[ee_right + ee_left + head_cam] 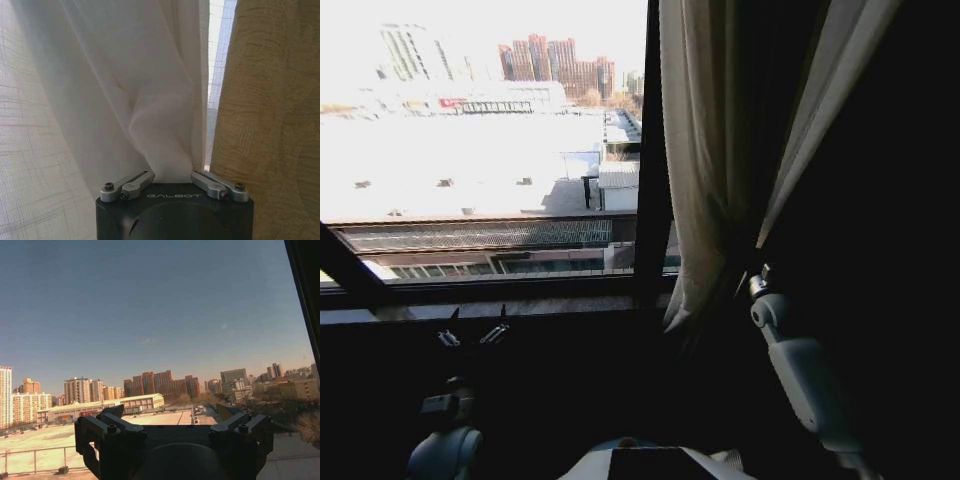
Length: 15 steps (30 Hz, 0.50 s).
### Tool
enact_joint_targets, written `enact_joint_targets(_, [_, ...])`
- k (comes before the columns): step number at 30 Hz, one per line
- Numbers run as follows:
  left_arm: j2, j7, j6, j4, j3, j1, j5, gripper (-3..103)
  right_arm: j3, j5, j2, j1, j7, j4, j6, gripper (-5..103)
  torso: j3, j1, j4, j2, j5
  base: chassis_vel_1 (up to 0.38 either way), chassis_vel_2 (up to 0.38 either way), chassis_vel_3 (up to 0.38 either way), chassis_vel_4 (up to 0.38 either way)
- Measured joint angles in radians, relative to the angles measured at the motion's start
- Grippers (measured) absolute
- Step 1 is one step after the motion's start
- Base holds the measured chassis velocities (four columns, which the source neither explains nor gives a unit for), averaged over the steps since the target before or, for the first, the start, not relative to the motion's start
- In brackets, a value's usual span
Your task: Open the curtains by pulling them apart, changing their state from closed to fully open.
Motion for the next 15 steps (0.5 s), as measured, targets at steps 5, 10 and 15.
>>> enact_joint_targets(5, [0.003, 0.000, -0.003, 0.009, 0.000, -0.003, -0.001, 100, -0.004, -0.005, 0.009, 0.003, 0.001, -0.007, 0.000, 0, 0.000, 0.000, -0.0003, 0.000, 0.0004, -0.048, -0.044, 0.048, 0.036])
enact_joint_targets(10, [0.002, -0.001, -0.004, 0.011, 0.001, -0.004, -0.002, 100, 0.024, -0.008, -0.003, 0.029, 0.005, -0.074, 0.000, 0, 0.000, 0.000, 0.0005, 0.000, -0.0004, 0.000, 0.000, 0.000, 0.000])
enact_joint_targets(15, [0.003, -0.001, -0.010, 0.015, 0.002, -0.004, -0.004, 100, 0.060, -0.013, -0.033, 0.045, 0.005, -0.135, 0.009, 0, 0.000, 0.000, -0.0002, 0.000, 0.0000, 0.000, 0.000, 0.000, 0.000])
